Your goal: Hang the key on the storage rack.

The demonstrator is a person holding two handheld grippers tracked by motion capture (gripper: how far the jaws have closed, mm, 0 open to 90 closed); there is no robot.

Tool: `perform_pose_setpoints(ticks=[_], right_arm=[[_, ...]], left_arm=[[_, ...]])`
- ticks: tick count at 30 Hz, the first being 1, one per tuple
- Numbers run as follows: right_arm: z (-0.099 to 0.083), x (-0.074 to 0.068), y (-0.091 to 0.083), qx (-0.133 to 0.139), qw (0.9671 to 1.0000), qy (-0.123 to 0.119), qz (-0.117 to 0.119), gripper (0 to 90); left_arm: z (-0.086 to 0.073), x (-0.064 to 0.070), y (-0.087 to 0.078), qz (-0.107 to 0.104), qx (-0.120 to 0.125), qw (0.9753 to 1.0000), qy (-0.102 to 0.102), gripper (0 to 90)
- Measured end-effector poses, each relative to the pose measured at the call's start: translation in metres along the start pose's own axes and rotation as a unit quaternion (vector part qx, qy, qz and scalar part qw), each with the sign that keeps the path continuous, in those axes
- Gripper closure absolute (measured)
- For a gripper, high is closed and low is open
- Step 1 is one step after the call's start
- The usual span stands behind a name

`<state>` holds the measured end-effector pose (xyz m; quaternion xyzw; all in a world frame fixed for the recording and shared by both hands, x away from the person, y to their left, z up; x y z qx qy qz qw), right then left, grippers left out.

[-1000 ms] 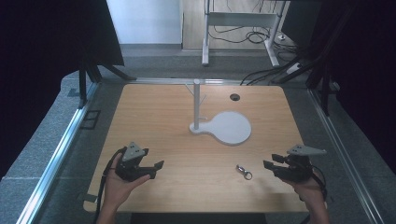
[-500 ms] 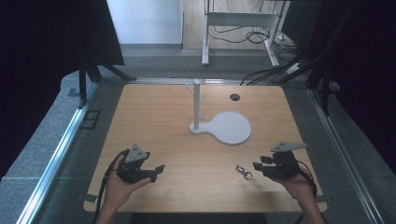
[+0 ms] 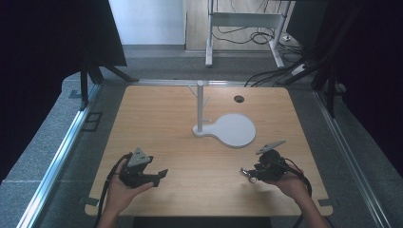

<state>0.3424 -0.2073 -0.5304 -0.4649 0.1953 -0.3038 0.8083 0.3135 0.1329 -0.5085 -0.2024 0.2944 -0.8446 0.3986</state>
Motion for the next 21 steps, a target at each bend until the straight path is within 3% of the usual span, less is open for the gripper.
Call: perform_pose_setpoints(ticks=[8, 21], right_arm=[[0.003, 0.001, 0.019, -0.043, 0.9991, -0.007, 0.000, 65.5], [-0.001, 0.001, 0.038, -0.085, 0.9963, -0.010, 0.007, 70.9]], left_arm=[[-0.003, 0.000, 0.002, 0.000, -0.005, 1.0000, 0.002, 26.3], [-0.003, 0.003, 0.002, -0.008, -0.003, 1.0000, 0.004, 26.3]])
Point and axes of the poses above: each handheld gripper's, and its own axes: y roughly forward along the jaws, z roughly out of its top, x roughly to its right, the point moved 10 cm from there along y, roughly forward along the jaws, and after that the axes turned 4 degrees about -y, right-handed, at the moved point
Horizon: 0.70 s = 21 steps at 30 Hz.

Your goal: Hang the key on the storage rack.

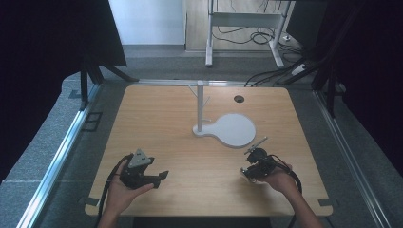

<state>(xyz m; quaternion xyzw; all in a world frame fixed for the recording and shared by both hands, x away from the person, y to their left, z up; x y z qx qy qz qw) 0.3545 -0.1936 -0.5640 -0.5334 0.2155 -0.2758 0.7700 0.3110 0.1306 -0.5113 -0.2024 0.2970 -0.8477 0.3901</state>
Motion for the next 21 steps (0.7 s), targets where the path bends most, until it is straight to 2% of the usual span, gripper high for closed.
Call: perform_pose_setpoints(ticks=[2, 6, 17, 21], right_arm=[[0.000, 0.000, 0.003, -0.007, 1.0000, -0.002, -0.003, 71.8], [0.000, 0.001, 0.008, -0.017, 0.9998, -0.003, -0.007, 74.3], [0.001, 0.003, 0.012, -0.021, 0.9997, -0.004, -0.013, 83.7], [0.001, 0.002, 0.012, -0.022, 0.9996, -0.006, -0.018, 84.1]], left_arm=[[-0.001, 0.000, 0.001, 0.000, -0.001, 1.0000, -0.002, 26.3], [0.000, 0.003, 0.001, -0.013, 0.001, 0.9999, -0.003, 26.3], [-0.002, 0.002, 0.001, -0.010, -0.001, 0.9999, -0.002, 26.3], [-0.002, 0.001, 0.000, -0.009, -0.001, 1.0000, -0.004, 26.3]])
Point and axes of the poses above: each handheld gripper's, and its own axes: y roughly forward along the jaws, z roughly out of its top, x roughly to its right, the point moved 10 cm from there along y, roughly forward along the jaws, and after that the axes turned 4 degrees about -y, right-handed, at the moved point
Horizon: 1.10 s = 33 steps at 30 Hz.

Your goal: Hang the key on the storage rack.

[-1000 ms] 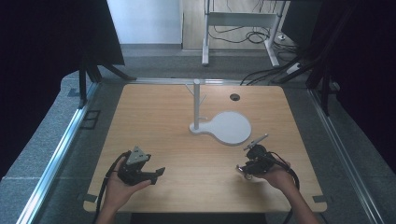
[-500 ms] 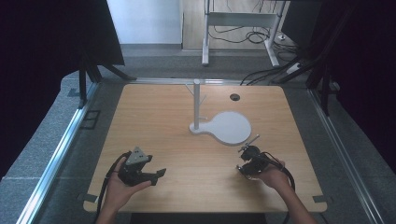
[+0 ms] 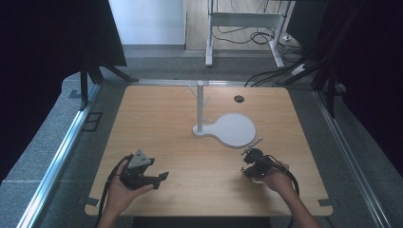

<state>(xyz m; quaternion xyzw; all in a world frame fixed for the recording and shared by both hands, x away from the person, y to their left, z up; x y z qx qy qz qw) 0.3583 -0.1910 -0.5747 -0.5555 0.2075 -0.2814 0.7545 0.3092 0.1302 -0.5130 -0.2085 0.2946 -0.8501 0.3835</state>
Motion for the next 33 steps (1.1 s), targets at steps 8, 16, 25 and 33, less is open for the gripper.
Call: perform_pose_setpoints(ticks=[8, 16, 25, 33], right_arm=[[-0.0009, -0.0002, -0.0002, 0.010, 0.9999, 0.007, 0.003, 84.2], [-0.0016, -0.0001, -0.0004, 0.016, 0.9998, 0.008, 0.003, 84.4], [-0.0029, 0.0008, -0.0007, 0.026, 0.9995, 0.014, 0.011, 84.7], [-0.0017, 0.0056, -0.0063, 0.037, 0.9992, 0.016, 0.003, 85.0]], left_arm=[[-0.0011, -0.0018, 0.0007, 0.004, -0.003, 1.0000, -0.001, 26.3], [-0.0015, -0.0016, 0.0006, 0.005, -0.002, 1.0000, 0.000, 26.3], [-0.0042, -0.0017, 0.0050, 0.004, -0.009, 0.9999, -0.001, 26.3], [-0.0034, -0.0047, 0.0013, 0.005, -0.005, 1.0000, -0.006, 26.3]])
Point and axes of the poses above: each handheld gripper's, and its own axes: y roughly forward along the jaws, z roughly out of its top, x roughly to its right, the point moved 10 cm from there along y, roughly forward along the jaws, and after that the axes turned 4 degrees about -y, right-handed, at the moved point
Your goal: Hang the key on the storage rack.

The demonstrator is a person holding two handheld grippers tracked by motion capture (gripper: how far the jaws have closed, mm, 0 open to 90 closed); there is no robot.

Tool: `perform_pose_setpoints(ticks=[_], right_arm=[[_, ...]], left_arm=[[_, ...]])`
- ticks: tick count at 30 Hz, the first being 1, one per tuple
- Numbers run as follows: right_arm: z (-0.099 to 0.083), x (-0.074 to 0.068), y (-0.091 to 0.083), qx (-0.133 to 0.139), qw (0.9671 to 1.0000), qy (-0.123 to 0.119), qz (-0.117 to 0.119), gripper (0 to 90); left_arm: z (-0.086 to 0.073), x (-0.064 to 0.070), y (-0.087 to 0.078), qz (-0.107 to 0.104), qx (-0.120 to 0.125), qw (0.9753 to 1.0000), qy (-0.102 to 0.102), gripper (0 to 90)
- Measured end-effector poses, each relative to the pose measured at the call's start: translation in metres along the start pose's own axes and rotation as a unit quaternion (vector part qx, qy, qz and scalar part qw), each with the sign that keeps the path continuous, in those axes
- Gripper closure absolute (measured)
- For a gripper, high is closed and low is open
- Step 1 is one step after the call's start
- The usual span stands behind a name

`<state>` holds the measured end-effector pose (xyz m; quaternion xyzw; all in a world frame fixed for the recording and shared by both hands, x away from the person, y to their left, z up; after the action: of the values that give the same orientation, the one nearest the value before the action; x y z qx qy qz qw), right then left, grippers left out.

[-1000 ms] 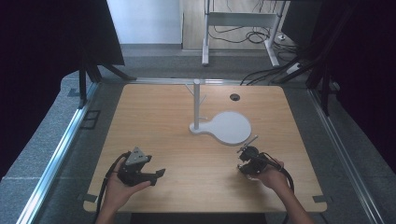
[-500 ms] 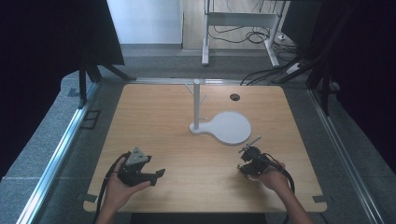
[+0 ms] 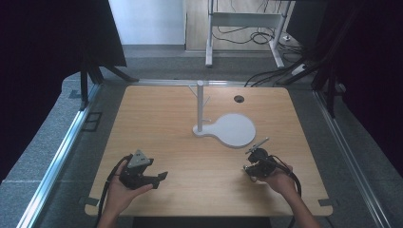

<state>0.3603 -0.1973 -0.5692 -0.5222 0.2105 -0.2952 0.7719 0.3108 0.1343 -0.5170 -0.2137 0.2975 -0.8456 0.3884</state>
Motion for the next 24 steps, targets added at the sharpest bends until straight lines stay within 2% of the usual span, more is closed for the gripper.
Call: perform_pose_setpoints(ticks=[15, 24], right_arm=[[0.029, 0.007, -0.044, 0.055, 0.9983, 0.000, -0.018, 85.0], [0.044, 0.008, -0.057, 0.078, 0.9967, 0.002, -0.022, 85.0]], left_arm=[[0.001, 0.000, -0.002, -0.002, 0.001, 1.0000, -0.003, 26.4], [-0.001, 0.004, 0.002, -0.006, -0.005, 1.0000, 0.002, 26.5]])
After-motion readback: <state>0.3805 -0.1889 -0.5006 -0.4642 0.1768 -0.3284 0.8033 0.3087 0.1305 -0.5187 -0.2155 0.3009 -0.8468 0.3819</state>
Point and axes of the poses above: each handheld gripper's, and its own axes: y roughly forward along the jaws, z roughly out of its top, x roughly to its right, the point moved 10 cm from there along y, roughly forward along the jaws, and after that the axes turned 4 degrees about -y, right-handed, at the moved point
